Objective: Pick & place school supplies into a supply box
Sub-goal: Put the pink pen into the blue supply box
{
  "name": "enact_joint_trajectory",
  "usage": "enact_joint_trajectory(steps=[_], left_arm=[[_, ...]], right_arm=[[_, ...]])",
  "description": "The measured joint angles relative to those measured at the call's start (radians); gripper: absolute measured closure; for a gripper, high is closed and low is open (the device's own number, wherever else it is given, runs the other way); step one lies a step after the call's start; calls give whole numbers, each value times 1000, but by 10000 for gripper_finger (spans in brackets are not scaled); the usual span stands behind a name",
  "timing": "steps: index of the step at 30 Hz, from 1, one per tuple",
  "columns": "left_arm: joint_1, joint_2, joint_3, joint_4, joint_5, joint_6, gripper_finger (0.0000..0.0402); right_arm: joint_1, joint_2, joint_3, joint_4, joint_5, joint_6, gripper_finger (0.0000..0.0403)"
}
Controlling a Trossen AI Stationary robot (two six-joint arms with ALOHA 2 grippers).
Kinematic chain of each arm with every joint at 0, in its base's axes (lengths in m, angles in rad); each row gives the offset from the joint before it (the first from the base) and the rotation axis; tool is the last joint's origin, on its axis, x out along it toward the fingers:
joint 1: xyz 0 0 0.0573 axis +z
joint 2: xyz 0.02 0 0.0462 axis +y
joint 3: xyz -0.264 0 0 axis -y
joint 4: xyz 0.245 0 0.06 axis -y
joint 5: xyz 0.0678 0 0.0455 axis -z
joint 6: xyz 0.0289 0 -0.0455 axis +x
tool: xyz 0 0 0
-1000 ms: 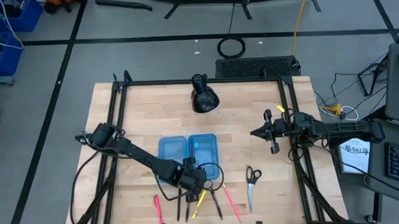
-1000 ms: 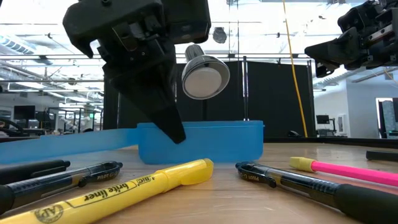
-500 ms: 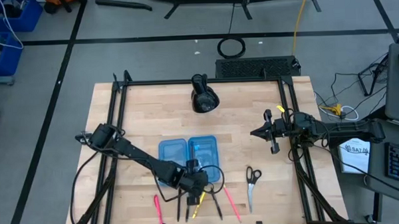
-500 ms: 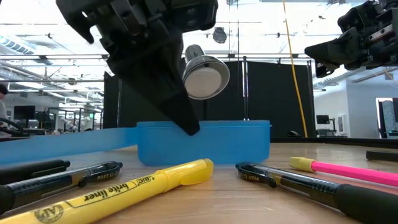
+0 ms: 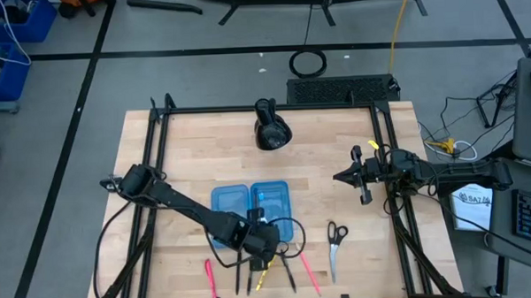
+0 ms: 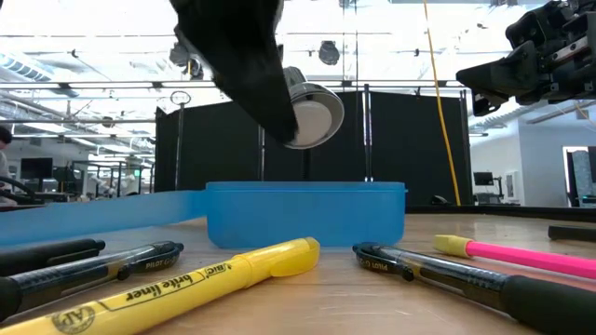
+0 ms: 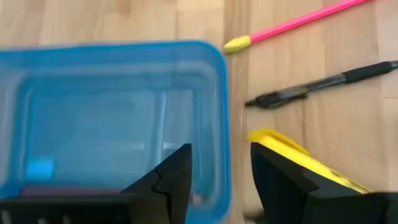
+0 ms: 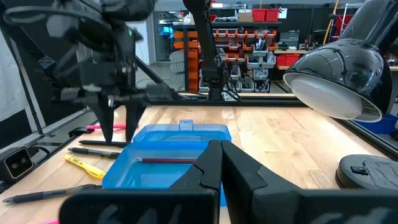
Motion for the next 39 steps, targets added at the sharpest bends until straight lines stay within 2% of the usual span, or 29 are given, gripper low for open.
enact_joint_trajectory(steps=[7, 10, 14, 18, 24, 29, 35, 39], left_arm=[[-46, -1, 214, -429, 138, -372, 259], [-117, -1, 264, -583, 142, -498, 286], [-240, -1, 274, -742, 91, -711, 334], [-365, -1, 261, -736, -13, -917, 391], [-496, -1, 258, -766, -115, -1352, 397], [-560, -2, 248, -741, -90, -1785, 396], [-516, 62, 202, -590, 73, -1798, 397], [-478, 95, 195, -594, 99, -1802, 397]], right_arm=[[0, 0, 0, -7, 0, 0, 403], [0, 0, 0, -7, 0, 0, 403], [0, 0, 0, -8, 0, 0, 403], [0, 0, 0, -8, 0, 0, 403], [0, 0, 0, -8, 0, 16, 403], [0, 0, 0, -8, 0, 48, 403], [0, 0, 0, -14, -4, 53, 403], [0, 0, 0, -30, -7, 53, 403]])
